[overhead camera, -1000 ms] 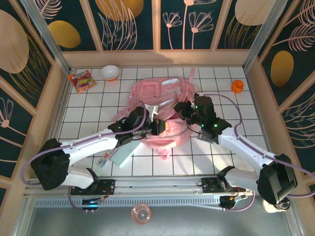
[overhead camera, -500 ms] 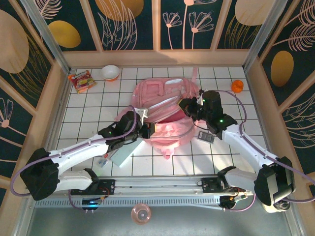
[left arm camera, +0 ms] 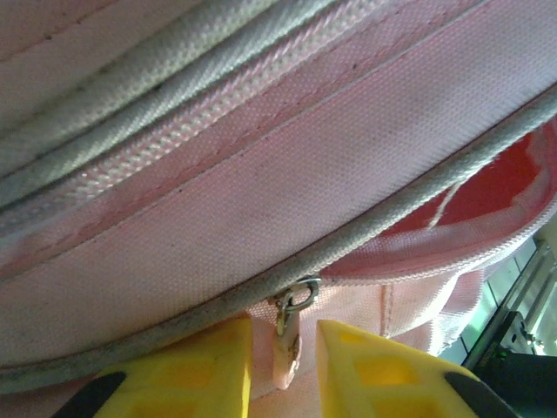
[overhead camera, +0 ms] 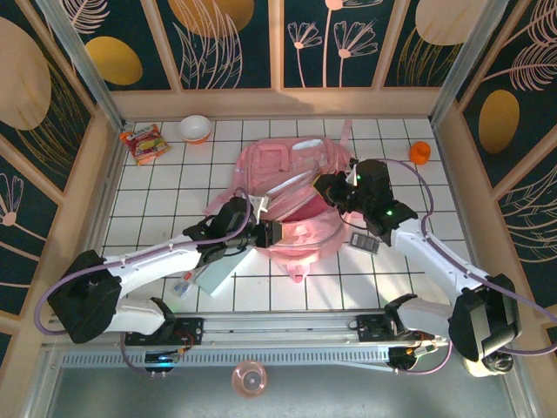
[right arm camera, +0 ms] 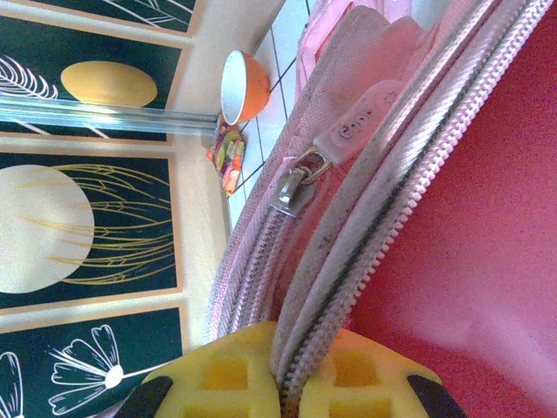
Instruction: Pack books, pencil case, and school supplies into a backpack
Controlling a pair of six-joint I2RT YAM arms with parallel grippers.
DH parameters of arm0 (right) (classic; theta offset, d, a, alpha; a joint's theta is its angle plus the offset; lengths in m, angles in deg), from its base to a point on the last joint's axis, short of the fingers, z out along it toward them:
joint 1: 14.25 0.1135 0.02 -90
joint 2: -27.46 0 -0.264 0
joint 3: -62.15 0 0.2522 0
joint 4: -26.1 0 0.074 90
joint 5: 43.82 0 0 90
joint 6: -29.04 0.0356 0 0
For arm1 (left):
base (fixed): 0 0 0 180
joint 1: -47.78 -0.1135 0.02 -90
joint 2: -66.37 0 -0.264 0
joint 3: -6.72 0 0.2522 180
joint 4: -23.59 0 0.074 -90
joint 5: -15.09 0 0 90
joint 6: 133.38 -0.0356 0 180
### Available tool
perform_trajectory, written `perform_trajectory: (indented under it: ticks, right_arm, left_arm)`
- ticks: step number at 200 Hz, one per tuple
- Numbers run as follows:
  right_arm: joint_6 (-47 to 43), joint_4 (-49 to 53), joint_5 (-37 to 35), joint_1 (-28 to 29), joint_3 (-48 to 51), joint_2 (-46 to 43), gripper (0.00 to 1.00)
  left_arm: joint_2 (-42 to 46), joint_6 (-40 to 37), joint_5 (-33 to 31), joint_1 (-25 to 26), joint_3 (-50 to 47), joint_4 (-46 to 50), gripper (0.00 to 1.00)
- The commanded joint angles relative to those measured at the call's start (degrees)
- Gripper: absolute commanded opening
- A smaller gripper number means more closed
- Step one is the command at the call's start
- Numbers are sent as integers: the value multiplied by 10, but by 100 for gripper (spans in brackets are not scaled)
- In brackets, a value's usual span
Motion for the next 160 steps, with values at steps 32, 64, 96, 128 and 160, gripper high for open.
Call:
perform_trajectory:
  ticks: [32, 64, 96, 128, 160]
  right_arm:
    - [-24, -58, 45, -16, -48, -11, 0]
    - [-52, -21, 87, -62, -56, -12, 0]
    - [-45, -25, 98, -67, -47, -9, 0]
    - [-2, -72, 69, -33, -17, -12, 28]
    - [36, -95, 1, 27, 14, -15, 43]
  left_arm:
    - [4, -14, -78, -10, 11, 41, 6]
    - [50, -14, -102, -43, -26, 52, 2]
    - [82, -32, -83, -52, -47, 29, 1]
    - [61, -32, 25, -52, -39, -46, 0]
    - [35, -33, 59, -52, -10, -67, 0]
